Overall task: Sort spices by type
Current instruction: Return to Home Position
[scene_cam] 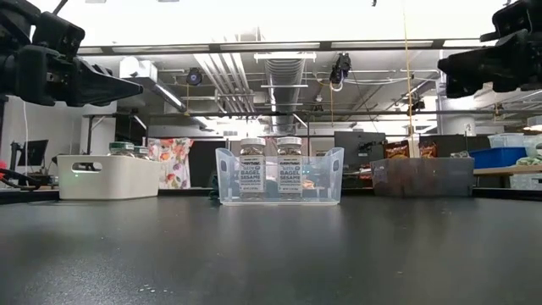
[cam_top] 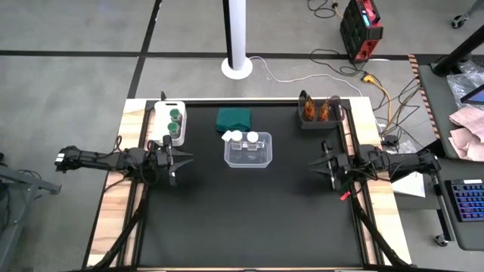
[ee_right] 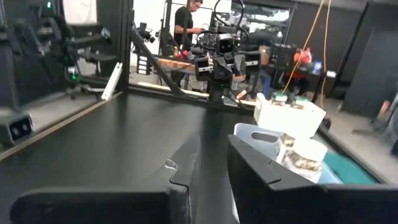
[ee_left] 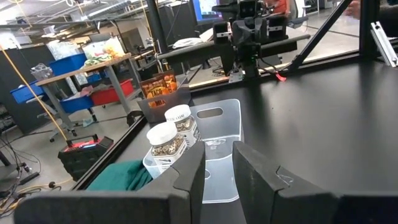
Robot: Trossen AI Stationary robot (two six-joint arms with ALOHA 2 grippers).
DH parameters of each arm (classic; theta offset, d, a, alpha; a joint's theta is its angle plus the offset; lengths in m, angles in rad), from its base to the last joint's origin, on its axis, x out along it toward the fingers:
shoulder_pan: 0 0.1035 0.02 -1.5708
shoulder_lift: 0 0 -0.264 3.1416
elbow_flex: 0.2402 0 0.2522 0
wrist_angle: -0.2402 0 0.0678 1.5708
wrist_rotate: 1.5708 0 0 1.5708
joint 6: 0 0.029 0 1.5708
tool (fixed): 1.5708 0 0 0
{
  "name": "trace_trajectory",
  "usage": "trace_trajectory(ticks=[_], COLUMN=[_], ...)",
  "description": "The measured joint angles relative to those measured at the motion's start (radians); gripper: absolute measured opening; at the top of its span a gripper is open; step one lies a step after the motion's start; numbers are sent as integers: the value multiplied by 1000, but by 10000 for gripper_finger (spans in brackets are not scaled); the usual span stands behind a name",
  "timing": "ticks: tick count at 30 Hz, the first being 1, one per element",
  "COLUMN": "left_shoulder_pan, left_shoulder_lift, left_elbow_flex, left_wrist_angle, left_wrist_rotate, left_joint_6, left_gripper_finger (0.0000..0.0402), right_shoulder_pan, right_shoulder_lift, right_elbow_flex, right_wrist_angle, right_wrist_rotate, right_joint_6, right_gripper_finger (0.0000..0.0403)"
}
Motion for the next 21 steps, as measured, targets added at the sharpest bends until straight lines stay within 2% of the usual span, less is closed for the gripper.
trace_trajectory(ticks=[9,16,21], left_shoulder_pan=[0,0,0], left_shoulder_lift=[0,0,0], left_elbow_flex=[0,0,0], left_wrist_angle=[1,1,1], left_wrist_rotate=[0,0,0], left_joint_6=[0,0,0], left_gripper_finger=[66,66,66], right_shoulder_pan=[0,0,0], right_shoulder_lift=[0,0,0], right_elbow_flex=[0,0,0], right_wrist_angle=[1,1,2], right_wrist_rotate=[0,0,1], right_joint_6=[171,184,184], right_gripper_finger=[88,96,87])
